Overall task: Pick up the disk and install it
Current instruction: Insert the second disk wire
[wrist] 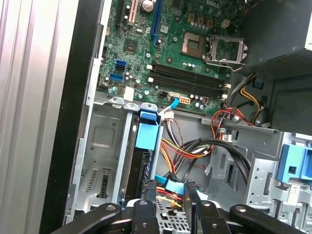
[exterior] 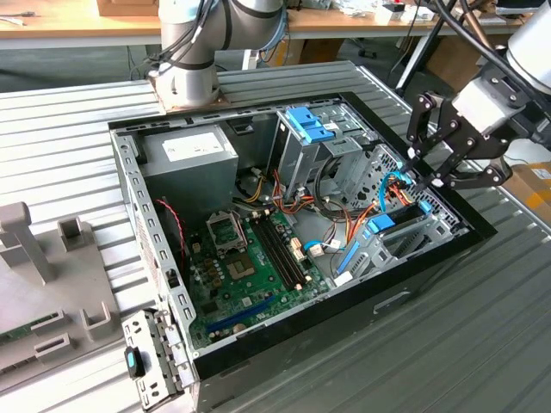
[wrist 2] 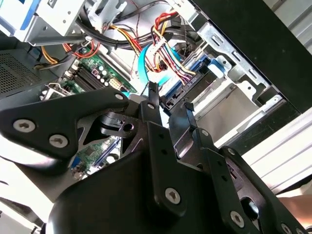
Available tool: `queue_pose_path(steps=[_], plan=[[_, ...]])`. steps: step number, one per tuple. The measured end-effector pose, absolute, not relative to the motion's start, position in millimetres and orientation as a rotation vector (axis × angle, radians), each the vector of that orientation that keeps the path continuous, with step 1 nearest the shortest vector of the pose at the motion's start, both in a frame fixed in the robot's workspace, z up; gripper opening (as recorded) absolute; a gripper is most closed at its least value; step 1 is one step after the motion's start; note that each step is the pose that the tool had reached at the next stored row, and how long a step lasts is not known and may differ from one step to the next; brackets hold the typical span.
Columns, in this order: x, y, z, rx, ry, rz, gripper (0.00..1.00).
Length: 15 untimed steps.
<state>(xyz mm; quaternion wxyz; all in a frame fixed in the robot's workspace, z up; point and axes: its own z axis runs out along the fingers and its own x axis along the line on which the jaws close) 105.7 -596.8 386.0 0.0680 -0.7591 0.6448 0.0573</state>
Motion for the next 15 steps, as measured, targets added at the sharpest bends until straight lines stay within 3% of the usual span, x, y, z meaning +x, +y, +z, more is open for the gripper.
queue_pose_path(steps=[15], plan=[[102.1,-596.8,380.1,-2.232,2.026,0.147,0.36]])
